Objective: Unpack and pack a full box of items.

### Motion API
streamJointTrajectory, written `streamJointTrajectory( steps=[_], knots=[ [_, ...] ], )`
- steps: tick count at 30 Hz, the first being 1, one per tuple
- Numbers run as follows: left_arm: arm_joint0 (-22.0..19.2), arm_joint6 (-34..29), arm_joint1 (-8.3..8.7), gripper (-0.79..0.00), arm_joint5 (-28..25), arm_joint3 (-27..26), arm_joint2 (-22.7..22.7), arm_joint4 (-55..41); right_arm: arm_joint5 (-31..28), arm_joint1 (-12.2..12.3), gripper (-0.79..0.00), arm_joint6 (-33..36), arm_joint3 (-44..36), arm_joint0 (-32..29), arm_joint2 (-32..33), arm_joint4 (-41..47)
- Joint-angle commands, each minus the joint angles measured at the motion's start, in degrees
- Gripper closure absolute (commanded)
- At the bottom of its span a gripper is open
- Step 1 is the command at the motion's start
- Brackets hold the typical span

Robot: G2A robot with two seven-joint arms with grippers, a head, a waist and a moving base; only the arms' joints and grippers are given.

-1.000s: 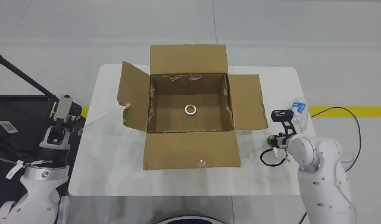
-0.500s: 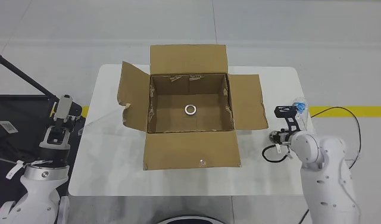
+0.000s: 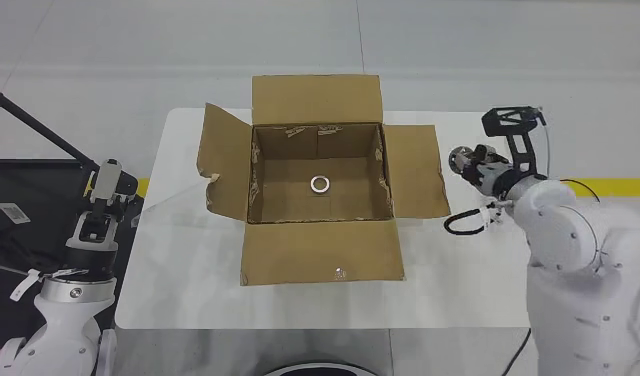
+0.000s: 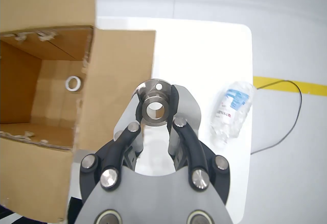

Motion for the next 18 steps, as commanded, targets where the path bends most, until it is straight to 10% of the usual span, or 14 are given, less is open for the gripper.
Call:
streamJointTrajectory(
  steps=[1, 18],
  knots=[
    [0.0, 0.0, 0.00, -0.785, 0.0, 0.0, 0.0, 0.0, 1.2, -0.3, 0.000, -0.5, 0.4, 2.2, -3.3, 0.8],
    [0.0, 0.0, 0.00, -0.785, 0.0, 0.0, 0.0, 0.0, 4.5, -5.2, 0.000, -5.0, 19.8, 16.4, -36.5, 0.9]
  ],
)
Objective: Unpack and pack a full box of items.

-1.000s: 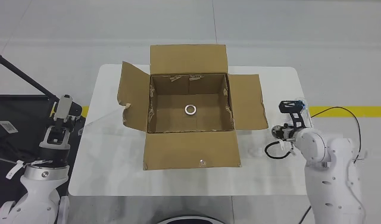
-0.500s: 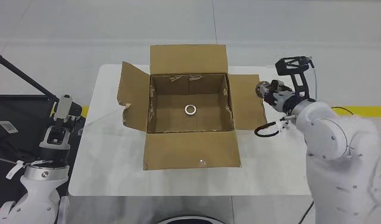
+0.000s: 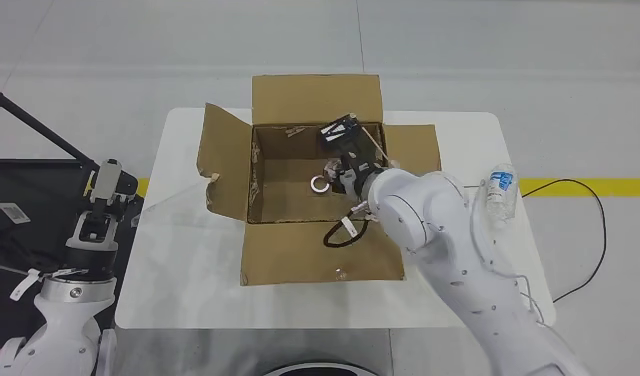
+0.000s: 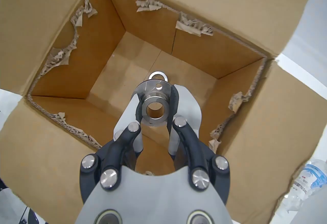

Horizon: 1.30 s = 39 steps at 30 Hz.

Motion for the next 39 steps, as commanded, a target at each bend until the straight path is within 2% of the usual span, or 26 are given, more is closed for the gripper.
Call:
streamJointTrajectory(
  steps=[1, 9, 19, 26, 29, 31, 39],
  knots=[
    [0.0, 0.0, 0.00, -0.785, 0.0, 0.0, 0.0, 0.0, -0.4, -0.4, 0.000, -0.2, 3.1, 0.7, -1.4, 0.1],
    [0.0, 0.0, 0.00, -0.785, 0.0, 0.0, 0.0, 0.0, -1.6, -2.6, 0.000, -1.5, 16.8, 3.8, -7.3, 0.3],
    [0.0, 0.0, 0.00, -0.785, 0.0, 0.0, 0.0, 0.0, -1.7, -5.2, -0.015, -2.6, 26.6, 6.9, -12.1, -1.7],
    [0.0, 0.0, 0.00, -0.785, 0.0, 0.0, 0.0, 0.0, -2.4, -6.2, -0.252, -2.4, 29.3, 7.8, -12.3, -2.2],
    [0.0, 0.0, 0.00, -0.785, 0.0, 0.0, 0.0, 0.0, -2.8, -6.3, -0.280, -2.0, 29.4, 7.8, -11.9, -2.3],
    [0.0, 0.0, 0.00, -0.785, 0.0, 0.0, 0.0, 0.0, -3.1, -6.3, -0.336, -1.6, 29.0, 7.6, -11.4, -2.6],
    [0.0, 0.0, 0.00, -0.785, 0.0, 0.0, 0.0, 0.0, -3.6, -5.0, -0.376, -0.3, 21.5, 5.6, -6.0, -4.5]
  ],
)
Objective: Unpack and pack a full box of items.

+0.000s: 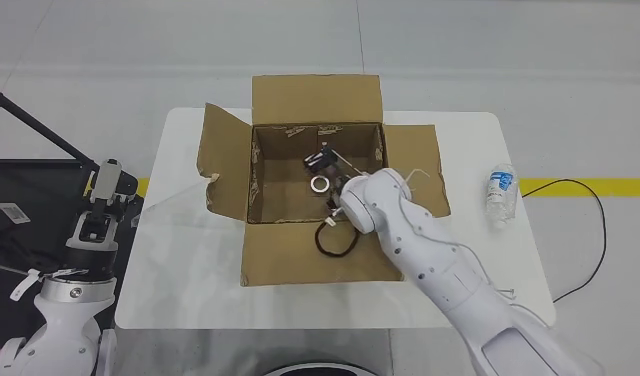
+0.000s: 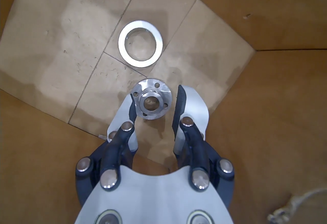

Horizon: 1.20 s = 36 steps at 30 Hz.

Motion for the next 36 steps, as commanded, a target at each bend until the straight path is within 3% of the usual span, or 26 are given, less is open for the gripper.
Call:
streamJointTrajectory(
  steps=[1, 2, 6, 11, 15, 19, 25, 30, 36],
  knots=[
    [0.0, 0.0, 0.00, -0.785, 0.0, 0.0, 0.0, 0.0, -0.2, 0.7, -0.382, 0.5, -3.8, -0.9, 2.7, -0.3],
    [0.0, 0.0, 0.00, -0.785, 0.0, 0.0, 0.0, 0.0, -0.3, 1.2, -0.385, 1.0, -6.5, -1.7, 4.7, -0.4],
    [0.0, 0.0, 0.00, -0.785, 0.0, 0.0, 0.0, 0.0, -1.8, 3.7, -0.619, 3.8, -20.2, -6.8, 15.2, -2.3],
    [0.0, 0.0, 0.00, -0.785, 0.0, 0.0, 0.0, 0.0, -3.9, 6.0, -0.760, 5.4, -32.4, -13.4, 27.3, -5.6],
    [0.0, 0.0, 0.00, -0.785, 0.0, 0.0, 0.0, 0.0, -3.8, 7.2, -0.776, 4.8, -35.8, -16.8, 37.0, -7.8],
    [0.0, 0.0, 0.00, -0.785, 0.0, 0.0, 0.0, 0.0, -4.0, 8.0, -0.785, 4.0, -31.7, -16.7, 43.8, -10.4],
    [0.0, 0.0, 0.00, -0.785, 0.0, 0.0, 0.0, 0.0, -3.9, 9.0, -0.785, 3.4, -16.4, -13.0, 49.5, -13.7],
    [0.0, 0.0, 0.00, -0.785, 0.0, 0.0, 0.0, 0.0, -5.7, 9.7, -0.785, 3.4, -3.5, -9.1, 51.2, -14.8],
    [0.0, 0.0, 0.00, -0.785, 0.0, 0.0, 0.0, 0.0, -8.5, 10.4, -0.785, 4.1, 6.3, -5.8, 51.3, -16.6]
  ],
)
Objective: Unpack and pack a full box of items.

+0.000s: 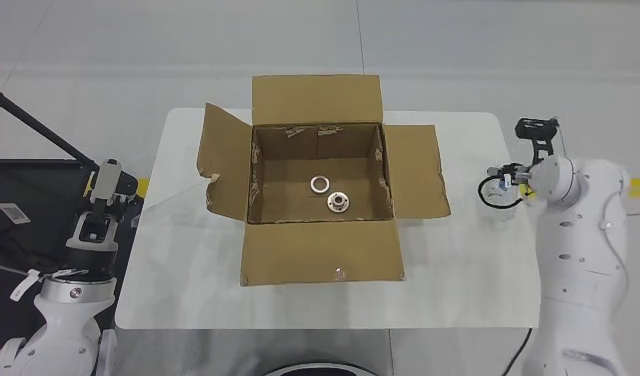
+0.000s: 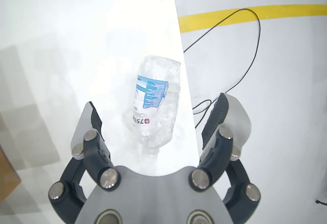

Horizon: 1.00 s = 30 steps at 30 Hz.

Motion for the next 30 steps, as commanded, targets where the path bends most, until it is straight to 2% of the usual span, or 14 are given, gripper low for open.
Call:
streamJointTrajectory(
  steps=[1, 10, 20, 24, 28, 29, 30],
  knots=[
    [0.0, 0.0, 0.00, -0.785, 0.0, 0.0, 0.0, 0.0, -0.9, 0.2, -0.785, 0.1, 1.8, 0.5, -0.1, -0.2],
    [0.0, 0.0, 0.00, -0.785, 0.0, 0.0, 0.0, 0.0, -1.9, 0.6, -0.785, -0.8, 7.7, 1.3, -0.4, 2.0],
    [0.0, 0.0, 0.00, -0.785, 0.0, 0.0, 0.0, 0.0, -2.0, 1.0, -0.708, -2.2, 12.9, 2.4, -0.9, 4.6],
    [0.0, 0.0, 0.00, -0.785, 0.0, 0.0, 0.0, 0.0, -2.1, 1.2, -0.548, -2.8, 15.1, 3.3, -1.3, 5.0],
    [0.0, 0.0, 0.00, -0.785, 0.0, 0.0, 0.0, 0.0, -2.0, 1.4, -0.311, -3.1, 16.2, 3.8, -1.7, 5.6],
    [0.0, 0.0, 0.00, -0.785, 0.0, 0.0, 0.0, 0.0, -2.0, 1.4, -0.234, -3.2, 16.4, 3.9, -1.8, 5.7],
    [0.0, 0.0, 0.00, -0.785, 0.0, 0.0, 0.0, 0.0, -1.9, 1.5, -0.123, -3.3, 16.5, 4.0, -1.8, 5.9]
  ],
)
